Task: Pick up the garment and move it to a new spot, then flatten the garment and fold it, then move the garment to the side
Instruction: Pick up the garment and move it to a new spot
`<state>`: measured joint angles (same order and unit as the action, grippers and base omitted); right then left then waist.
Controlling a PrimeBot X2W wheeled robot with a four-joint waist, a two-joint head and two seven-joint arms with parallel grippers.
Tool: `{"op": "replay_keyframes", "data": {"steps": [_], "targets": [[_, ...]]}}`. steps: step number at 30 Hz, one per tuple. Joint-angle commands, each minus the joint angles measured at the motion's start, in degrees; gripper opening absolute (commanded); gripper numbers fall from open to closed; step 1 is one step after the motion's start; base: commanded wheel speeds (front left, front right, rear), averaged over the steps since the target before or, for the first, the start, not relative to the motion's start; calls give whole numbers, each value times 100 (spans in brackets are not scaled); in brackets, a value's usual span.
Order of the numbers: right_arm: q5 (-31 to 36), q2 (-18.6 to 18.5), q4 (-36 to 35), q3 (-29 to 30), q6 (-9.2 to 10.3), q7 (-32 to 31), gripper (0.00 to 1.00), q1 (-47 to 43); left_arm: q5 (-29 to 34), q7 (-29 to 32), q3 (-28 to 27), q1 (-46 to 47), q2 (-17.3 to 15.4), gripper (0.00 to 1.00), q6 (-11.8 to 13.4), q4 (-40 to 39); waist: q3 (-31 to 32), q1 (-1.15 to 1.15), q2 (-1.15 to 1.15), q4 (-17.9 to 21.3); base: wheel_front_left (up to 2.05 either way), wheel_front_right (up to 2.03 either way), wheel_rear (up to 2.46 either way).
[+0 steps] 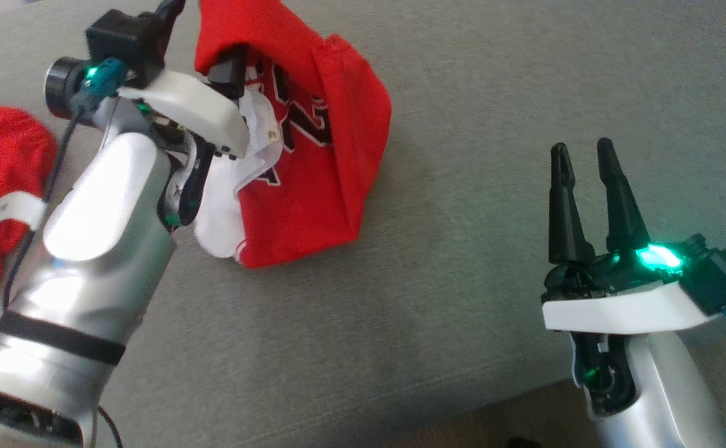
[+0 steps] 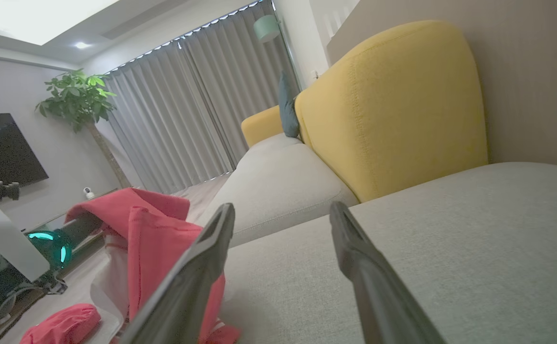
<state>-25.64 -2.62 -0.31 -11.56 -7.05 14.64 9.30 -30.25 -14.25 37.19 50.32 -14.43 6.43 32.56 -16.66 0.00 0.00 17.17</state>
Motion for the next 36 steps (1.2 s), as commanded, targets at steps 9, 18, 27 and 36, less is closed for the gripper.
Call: {"op": "replay_keyframes", "data": {"steps": [9, 18, 27, 36], "targets": [[347, -26, 116, 171, -44, 36, 100, -82, 96, -72, -544, -929, -430, 100, 91, -1110, 627, 0, 0, -1146, 0, 0, 0], [485, -26, 317, 471, -44, 36, 100, -208, 159, -73, -861, -2233, -467, 100, 345, -2106, 988, 0, 0, -1728, 0, 0, 0], [601, -26, 444, 657, -44, 36, 100, -356, 430, -74, -1107, -3205, -126, 100, 321, -2747, 1143, 0, 0, -1975, 0, 0, 0], [566, -26, 487, 612, -44, 36, 100, -343, 754, -74, -1296, -3339, 119, 100, 101, -2767, 1187, 0, 0, -1902, 0, 0, 0]]}}
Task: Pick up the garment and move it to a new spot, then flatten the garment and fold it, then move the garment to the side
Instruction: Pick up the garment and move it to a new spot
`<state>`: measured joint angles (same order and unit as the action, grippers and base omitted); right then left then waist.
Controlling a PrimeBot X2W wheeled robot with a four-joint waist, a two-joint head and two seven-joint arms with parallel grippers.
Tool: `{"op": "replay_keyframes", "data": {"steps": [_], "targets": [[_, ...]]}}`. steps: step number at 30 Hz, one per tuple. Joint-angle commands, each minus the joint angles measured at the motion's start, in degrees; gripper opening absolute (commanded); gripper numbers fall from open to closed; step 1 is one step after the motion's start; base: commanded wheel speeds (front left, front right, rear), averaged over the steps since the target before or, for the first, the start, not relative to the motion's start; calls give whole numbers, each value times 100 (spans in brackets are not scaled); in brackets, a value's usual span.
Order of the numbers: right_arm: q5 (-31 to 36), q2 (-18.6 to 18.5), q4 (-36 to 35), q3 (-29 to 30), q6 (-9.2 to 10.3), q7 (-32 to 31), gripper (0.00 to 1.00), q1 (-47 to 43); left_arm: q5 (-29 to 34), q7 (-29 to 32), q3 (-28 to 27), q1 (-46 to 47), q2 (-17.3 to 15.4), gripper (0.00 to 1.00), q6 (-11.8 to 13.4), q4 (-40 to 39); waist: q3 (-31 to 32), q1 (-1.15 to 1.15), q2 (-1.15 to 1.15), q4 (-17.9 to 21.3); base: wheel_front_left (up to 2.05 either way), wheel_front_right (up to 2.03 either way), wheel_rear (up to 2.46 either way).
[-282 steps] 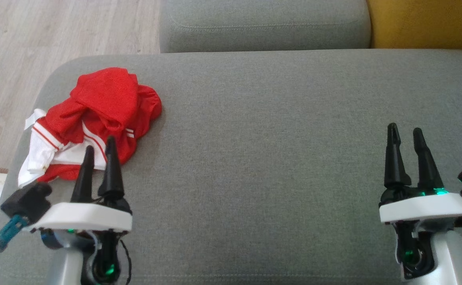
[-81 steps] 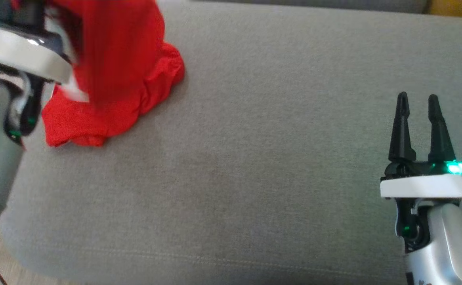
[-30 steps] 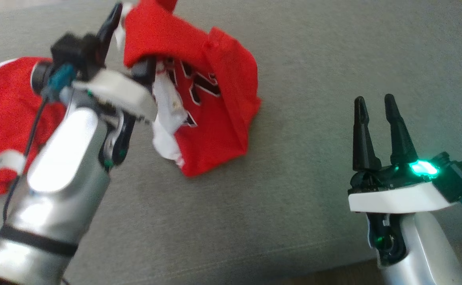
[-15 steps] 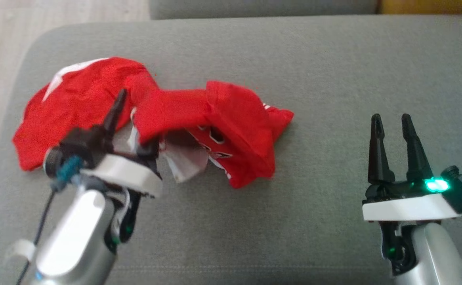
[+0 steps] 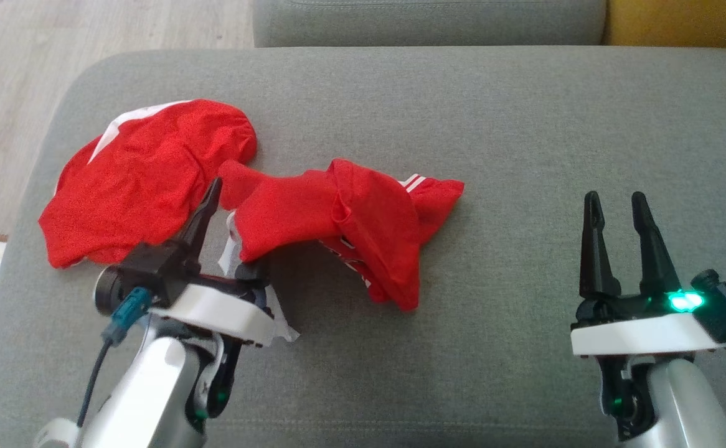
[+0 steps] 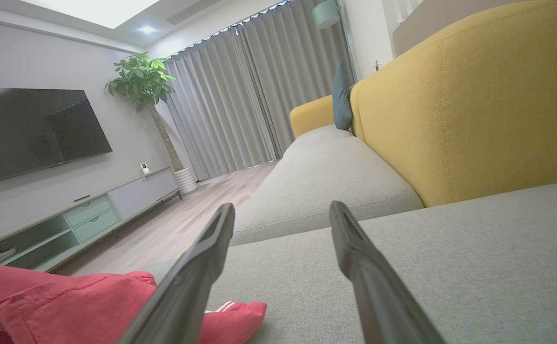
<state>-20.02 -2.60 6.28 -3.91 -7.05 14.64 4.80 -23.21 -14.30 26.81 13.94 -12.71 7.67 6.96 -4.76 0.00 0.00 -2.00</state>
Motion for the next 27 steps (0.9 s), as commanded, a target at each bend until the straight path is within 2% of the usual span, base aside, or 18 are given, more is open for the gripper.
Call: {"op": "replay_keyframes", "data": {"steps": [1, 4, 7, 9, 12, 16, 19, 22, 27], "targets": [[-2, -28, -175, -155, -44, 36, 100, 110, 80, -70, -271, 348, -28, 100, -49, -204, -11, 0, 0, 29, 0, 0, 0], [-14, -28, -181, -151, -44, 36, 100, 131, 237, -70, -189, 669, 63, 100, -174, -131, -42, 0, 0, 84, 0, 0, 0], [-30, -28, -173, -143, -44, 36, 100, 171, 367, -70, 1, 1179, 300, 100, -335, 56, -61, 0, 0, 171, 0, 0, 0], [-69, -28, -169, -152, -44, 36, 100, 199, 383, 74, 205, 1420, 458, 100, -468, 405, -72, 0, 0, 253, 0, 0, 0], [-136, -28, -179, -194, -44, 36, 100, 248, 491, 472, 527, 1662, 520, 100, -644, 1067, -117, 0, 0, 388, 0, 0, 0], [-210, -28, -198, -217, -44, 36, 100, 268, 421, 1142, 839, 1728, 495, 100, -985, 1742, -173, 0, 0, 511, 0, 0, 0], [-244, -28, -206, -177, -44, 36, 100, 239, 313, 1484, 985, 1717, 408, 100, -1200, 1884, -183, 0, 0, 520, 0, 0, 0], [-257, -28, -196, -114, -44, 36, 100, 210, 225, 1733, 1147, 1677, 255, 100, -1348, 1815, -166, 0, 0, 459, 0, 0, 0], [-291, -28, -148, -41, -44, 36, 100, 178, -16, 1969, 1341, 1462, 28, 100, -1450, 1442, -54, 0, 0, 250, 0, 0, 0]]}}
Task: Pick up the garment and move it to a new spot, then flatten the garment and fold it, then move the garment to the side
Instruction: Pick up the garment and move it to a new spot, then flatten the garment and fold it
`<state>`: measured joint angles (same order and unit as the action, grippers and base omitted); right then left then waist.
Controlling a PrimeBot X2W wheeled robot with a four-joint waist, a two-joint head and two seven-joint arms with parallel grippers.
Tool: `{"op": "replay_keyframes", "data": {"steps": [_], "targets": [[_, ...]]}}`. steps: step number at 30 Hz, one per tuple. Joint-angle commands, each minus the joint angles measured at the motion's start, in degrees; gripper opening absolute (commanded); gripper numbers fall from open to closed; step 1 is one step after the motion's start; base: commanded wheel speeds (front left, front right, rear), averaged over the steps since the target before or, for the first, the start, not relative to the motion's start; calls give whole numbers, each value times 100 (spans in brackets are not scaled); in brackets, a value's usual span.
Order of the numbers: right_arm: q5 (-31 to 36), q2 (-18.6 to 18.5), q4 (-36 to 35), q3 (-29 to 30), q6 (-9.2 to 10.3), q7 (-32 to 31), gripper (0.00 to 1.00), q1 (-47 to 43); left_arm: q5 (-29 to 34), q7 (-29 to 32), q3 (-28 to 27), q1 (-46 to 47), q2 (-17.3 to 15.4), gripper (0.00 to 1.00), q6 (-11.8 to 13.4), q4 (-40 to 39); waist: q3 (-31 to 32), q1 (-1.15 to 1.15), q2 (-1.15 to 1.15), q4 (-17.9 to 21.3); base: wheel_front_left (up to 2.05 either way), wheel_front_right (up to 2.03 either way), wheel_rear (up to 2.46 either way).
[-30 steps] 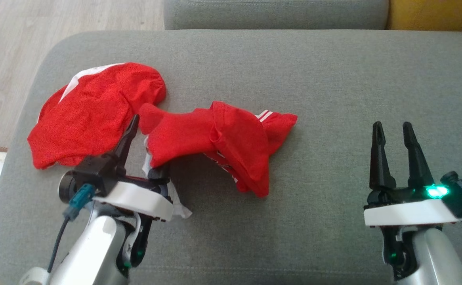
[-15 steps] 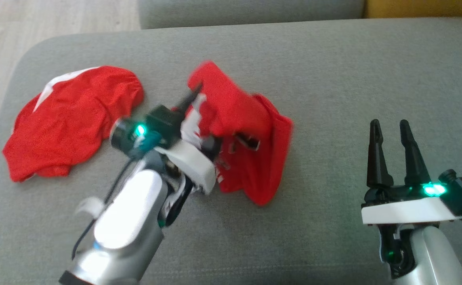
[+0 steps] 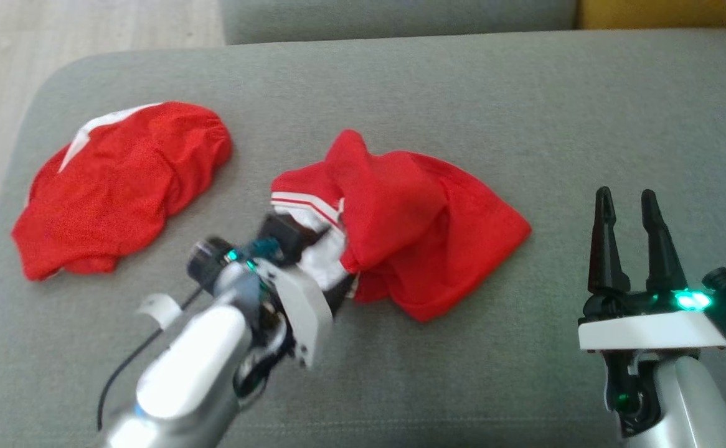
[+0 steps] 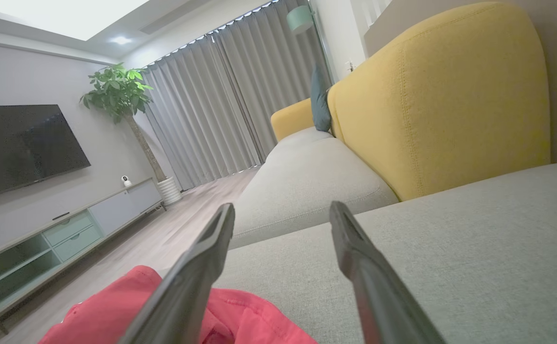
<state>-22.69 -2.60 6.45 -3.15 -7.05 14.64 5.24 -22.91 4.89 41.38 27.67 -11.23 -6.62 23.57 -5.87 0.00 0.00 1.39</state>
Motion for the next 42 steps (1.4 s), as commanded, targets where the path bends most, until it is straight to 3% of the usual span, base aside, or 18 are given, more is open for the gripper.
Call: {"op": "replay_keyframes", "data": {"steps": [1, 3, 7, 11, 20, 25, 28, 36, 42], "targets": [[-27, -28, -156, -110, -44, 36, 100, 128, -109, 179, -18, 43, -178, 100, -40, -308, 88, 0, 0, -143, 0, 0, 0], [-37, -28, -129, -118, -44, 36, 100, 121, -270, 530, 276, -25, -443, 100, -72, -637, 169, 0, 0, -263, 0, 0, 0], [-73, -28, -121, -121, -44, 36, 100, 113, -304, 563, 280, -47, -755, 100, -55, -987, 247, 0, 0, -349, 0, 0, 0], [-91, -28, -107, -83, -44, 36, 100, 32, -252, 44, -172, -182, -951, 100, 450, -1400, 368, 0, 0, -480, 0, 0, 0], [109, -28, -68, 29, -44, 36, 100, -275, -223, -1699, -1139, -1007, -814, 100, 1643, -2150, 667, 0, 0, -777, 0, 0, 0], [319, -28, -65, 63, -44, 36, 100, -419, -329, -1972, -1584, -1657, -469, 100, 1967, -2420, 721, 0, 0, -833, 0, 0, 0], [385, -28, -56, 106, -44, 36, 100, -457, -232, -1985, -1885, -1994, -258, 100, 1974, -2533, 702, 0, 0, -829, 0, 0, 0], [487, -28, 63, 215, -44, 36, 100, -395, 144, -1988, -2236, -2219, 108, 100, 1495, -2463, 591, 0, 0, -911, 0, 0, 0], [850, -28, 693, 243, -44, -338, 100, 225, 317, -1988, -2386, -2124, 354, 100, 1194, -2352, 292, 0, 0, -1088, 0, 0, 0]]}}
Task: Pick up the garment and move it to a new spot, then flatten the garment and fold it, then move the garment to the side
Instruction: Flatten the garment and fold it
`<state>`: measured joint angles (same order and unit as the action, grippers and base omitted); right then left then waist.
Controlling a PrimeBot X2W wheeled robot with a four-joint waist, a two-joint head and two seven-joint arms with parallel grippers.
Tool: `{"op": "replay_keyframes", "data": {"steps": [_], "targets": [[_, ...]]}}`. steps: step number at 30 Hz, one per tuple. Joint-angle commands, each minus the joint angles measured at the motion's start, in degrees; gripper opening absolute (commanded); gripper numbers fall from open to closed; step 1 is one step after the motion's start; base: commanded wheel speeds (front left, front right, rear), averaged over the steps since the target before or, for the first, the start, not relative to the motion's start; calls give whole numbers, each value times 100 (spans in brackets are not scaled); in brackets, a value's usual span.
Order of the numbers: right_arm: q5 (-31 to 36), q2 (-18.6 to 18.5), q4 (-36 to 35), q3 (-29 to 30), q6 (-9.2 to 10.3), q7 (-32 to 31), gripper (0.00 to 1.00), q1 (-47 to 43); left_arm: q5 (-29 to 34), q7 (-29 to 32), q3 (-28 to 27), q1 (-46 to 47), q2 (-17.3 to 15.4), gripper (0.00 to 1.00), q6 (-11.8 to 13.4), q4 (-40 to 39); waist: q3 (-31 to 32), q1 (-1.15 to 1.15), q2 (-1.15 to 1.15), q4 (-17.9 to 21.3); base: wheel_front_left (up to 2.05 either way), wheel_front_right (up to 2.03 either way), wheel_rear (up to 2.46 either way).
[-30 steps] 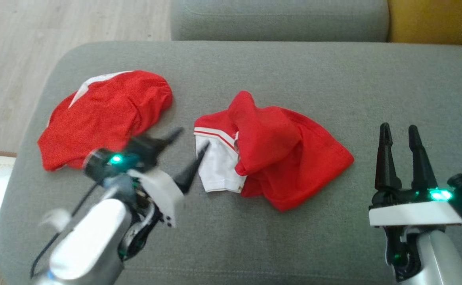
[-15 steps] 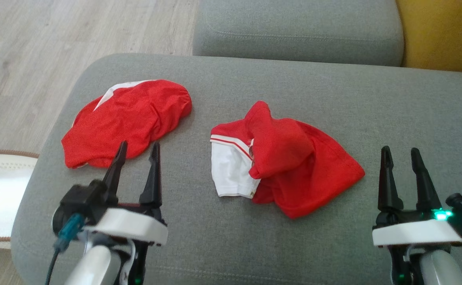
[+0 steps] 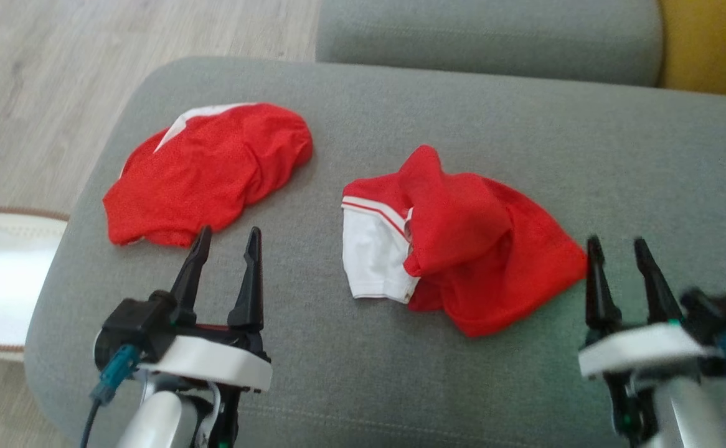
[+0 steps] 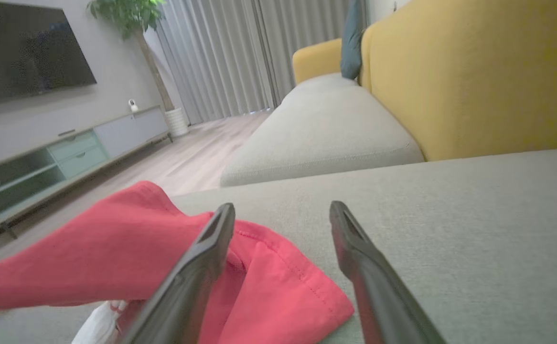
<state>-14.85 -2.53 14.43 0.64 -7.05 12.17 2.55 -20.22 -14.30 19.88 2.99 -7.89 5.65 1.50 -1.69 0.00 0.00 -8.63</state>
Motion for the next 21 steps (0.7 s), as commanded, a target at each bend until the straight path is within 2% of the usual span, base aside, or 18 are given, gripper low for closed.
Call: {"op": "replay_keyframes", "data": {"steps": [1, 7, 13, 21], "targets": [[95, -34, 36, -143, -44, -219, 100, 650, 70, -69, -250, 357, 61, 100, -78, -112, -188, 0, 0, -122, 0, 0, 0], [287, -34, 845, -10, -44, -933, 100, 1439, 192, -69, -269, 475, 245, 100, -305, 23, -551, 0, 0, -329, 0, 0, 0], [760, -34, 1657, 276, -44, -1649, 100, 2201, 292, -70, -328, 607, 392, 100, -505, 158, -892, 0, 0, -514, 0, 0, 0], [1105, -34, 2246, 330, -44, -2190, 100, 2741, 360, -70, -472, 761, 476, 100, -642, 233, -1133, 0, 0, -522, 0, 0, 0]]}}
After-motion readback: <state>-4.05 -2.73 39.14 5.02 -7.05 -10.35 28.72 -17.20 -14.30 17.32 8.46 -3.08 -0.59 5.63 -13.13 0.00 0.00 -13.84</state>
